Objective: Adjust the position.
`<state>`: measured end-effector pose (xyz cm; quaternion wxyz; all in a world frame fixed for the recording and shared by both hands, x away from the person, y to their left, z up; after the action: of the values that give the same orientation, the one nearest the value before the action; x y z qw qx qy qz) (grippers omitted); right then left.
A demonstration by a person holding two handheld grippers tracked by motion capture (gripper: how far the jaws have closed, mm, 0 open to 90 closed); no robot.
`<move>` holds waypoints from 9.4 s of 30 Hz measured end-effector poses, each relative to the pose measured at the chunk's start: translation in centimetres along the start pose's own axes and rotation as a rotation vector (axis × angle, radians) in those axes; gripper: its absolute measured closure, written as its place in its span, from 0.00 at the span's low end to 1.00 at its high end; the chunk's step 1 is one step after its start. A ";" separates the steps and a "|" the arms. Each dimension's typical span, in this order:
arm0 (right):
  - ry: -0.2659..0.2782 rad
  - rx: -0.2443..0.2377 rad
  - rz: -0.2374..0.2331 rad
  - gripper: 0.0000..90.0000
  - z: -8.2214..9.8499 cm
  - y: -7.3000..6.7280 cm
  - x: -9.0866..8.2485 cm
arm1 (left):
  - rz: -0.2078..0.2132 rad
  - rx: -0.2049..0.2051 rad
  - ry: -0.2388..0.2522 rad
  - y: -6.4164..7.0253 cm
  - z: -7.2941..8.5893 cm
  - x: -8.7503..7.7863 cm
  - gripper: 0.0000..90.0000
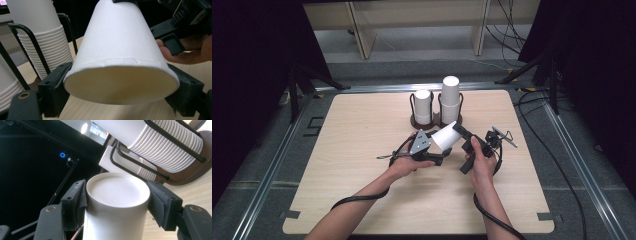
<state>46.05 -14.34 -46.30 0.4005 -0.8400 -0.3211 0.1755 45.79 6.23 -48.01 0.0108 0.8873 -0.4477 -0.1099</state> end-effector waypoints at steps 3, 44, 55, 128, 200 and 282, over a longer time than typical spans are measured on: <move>0.001 0.006 -0.002 0.39 0.0 0.0 0.0 | 0.003 0.000 -0.003 0.0 -0.1 -0.1 0.21; -0.021 -0.102 -0.030 0.28 -0.1 -0.5 0.2 | -0.001 0.024 0.035 -0.3 -1.1 -1.1 0.31; -0.032 -0.097 -0.024 0.27 0.0 -1.1 0.0 | -0.020 0.034 0.042 -0.7 -1.6 -1.3 0.32; -0.277 -0.860 0.203 0.32 0.3 -0.6 -3.0 | 0.107 0.311 -0.366 -4.2 -6.7 -5.4 0.35; -0.444 -1.042 0.073 0.31 1.7 -2.1 -2.6 | 0.290 0.637 -0.995 -2.4 -8.3 -4.7 0.35; -0.776 -1.266 -0.365 0.33 4.6 -5.8 4.6 | 0.345 0.756 -1.116 -0.6 -9.4 -3.4 0.35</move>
<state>44.58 -5.89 -44.80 -0.2761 -0.7212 -0.6118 0.1713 46.20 8.54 -38.22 -0.5133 0.5571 -0.5286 -0.3831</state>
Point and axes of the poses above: each handheld gripper's, and its own axes: x roughly forward along the jaws, z roughly out of its underside, y roughly to its right, the point moved 2 cm from there along x, roughly forward along the jaws, and after that the axes turned 12 degrees about -x, right-handed, at the moved point
